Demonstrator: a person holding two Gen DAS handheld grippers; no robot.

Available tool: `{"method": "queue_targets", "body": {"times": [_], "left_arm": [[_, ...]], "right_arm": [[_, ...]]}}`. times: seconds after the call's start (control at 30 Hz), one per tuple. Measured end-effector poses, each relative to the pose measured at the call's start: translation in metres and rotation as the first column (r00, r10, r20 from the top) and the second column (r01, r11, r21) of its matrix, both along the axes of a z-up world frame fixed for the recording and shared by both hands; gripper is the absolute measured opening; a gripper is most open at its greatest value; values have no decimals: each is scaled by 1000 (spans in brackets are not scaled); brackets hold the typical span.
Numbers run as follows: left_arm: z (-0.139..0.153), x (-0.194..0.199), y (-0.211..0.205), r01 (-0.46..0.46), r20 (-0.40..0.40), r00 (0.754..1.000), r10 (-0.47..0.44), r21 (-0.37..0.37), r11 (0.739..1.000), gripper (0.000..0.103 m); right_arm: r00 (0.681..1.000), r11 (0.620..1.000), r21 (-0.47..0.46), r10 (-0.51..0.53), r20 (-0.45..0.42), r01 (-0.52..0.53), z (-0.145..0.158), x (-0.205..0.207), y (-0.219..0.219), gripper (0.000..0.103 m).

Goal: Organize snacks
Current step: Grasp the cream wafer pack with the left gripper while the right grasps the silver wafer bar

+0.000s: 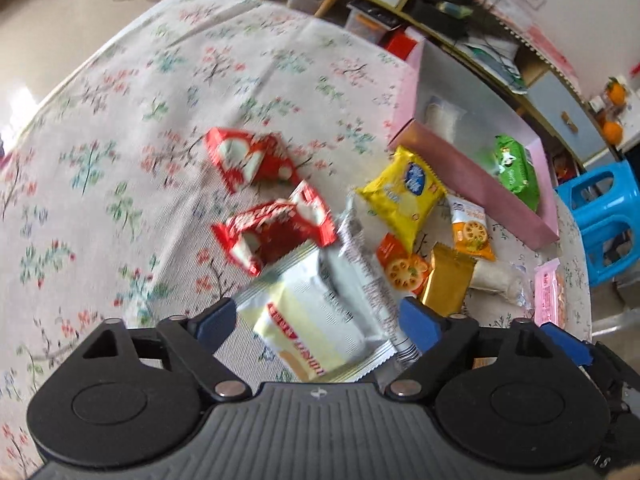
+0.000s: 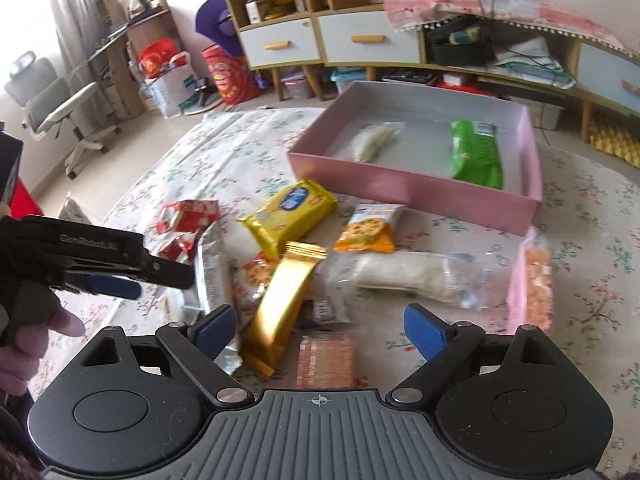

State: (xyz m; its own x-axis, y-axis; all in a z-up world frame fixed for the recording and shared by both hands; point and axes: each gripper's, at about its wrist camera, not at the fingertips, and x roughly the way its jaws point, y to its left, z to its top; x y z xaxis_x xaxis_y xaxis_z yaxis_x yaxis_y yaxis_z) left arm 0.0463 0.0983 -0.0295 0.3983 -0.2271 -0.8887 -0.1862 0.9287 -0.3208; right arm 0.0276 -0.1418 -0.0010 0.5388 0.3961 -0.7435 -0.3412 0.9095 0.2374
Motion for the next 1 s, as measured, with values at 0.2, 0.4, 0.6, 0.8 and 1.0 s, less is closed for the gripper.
{"method": "queue_targets", "body": {"times": [0.2, 0.4, 0.6, 0.8, 1.0], "left_arm": [[-9, -4, 8, -52, -31, 998, 51, -33, 998, 63], [-9, -10, 13, -22, -36, 999, 22, 20, 1000, 43], [-6, -16, 21, 16, -6, 1000, -15, 148, 989, 41], [-5, -18, 29, 0, 4, 1000, -1, 136, 991, 42], [-1, -18, 26, -3, 14, 1000, 2, 91, 996, 56]], "right_arm": [[999, 999, 4, 49, 14, -49, -2, -3, 18, 93], [996, 996, -28, 89, 28, -88, -8, -6, 32, 93], [988, 988, -67, 140, 69, -135, -16, -11, 46, 93], [968, 975, -112, 209, 141, -194, -21, -19, 62, 87], [952, 957, -129, 276, 136, -259, -28, -21, 80, 51]]}}
